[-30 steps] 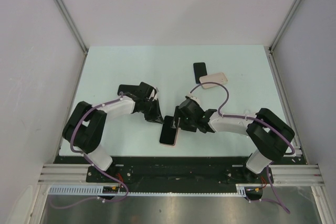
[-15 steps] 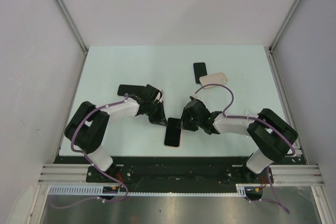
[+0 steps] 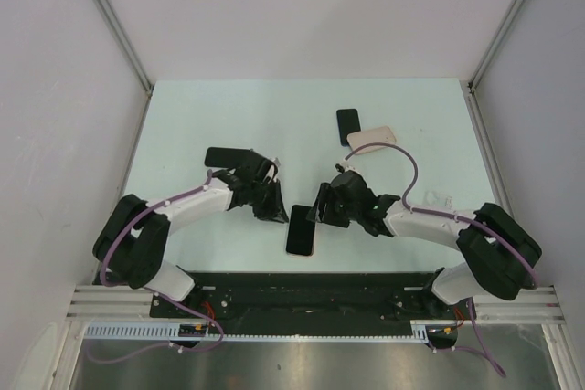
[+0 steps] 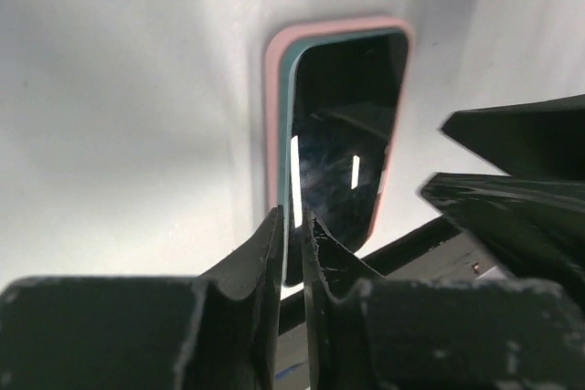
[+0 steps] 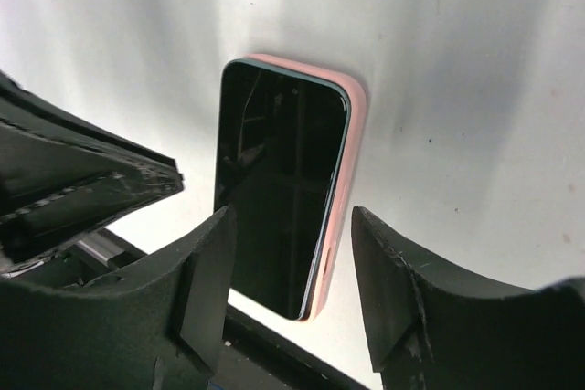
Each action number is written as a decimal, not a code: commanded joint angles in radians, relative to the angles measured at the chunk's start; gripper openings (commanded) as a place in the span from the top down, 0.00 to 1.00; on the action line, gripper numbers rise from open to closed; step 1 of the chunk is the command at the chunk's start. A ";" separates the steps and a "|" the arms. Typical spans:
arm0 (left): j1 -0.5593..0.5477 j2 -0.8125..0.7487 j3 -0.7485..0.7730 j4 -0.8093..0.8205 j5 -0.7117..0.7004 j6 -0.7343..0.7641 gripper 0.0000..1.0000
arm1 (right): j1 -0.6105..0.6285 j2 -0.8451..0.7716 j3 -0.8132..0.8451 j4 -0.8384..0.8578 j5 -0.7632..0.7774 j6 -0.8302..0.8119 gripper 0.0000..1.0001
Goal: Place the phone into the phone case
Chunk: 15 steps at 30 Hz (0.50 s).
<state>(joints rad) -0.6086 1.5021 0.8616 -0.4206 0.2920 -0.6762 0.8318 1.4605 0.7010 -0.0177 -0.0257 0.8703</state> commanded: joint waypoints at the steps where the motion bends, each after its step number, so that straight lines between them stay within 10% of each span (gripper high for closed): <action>1: -0.005 -0.040 -0.079 0.041 0.027 -0.031 0.82 | 0.026 -0.060 -0.020 -0.059 0.018 -0.004 0.42; 15: -0.025 -0.011 -0.138 0.134 0.078 -0.066 0.87 | 0.107 -0.062 -0.140 0.042 0.024 0.084 0.43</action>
<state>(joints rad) -0.6155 1.4887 0.7280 -0.3416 0.3355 -0.7162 0.9089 1.3800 0.5625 -0.0357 -0.0158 0.9241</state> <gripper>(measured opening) 0.141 0.577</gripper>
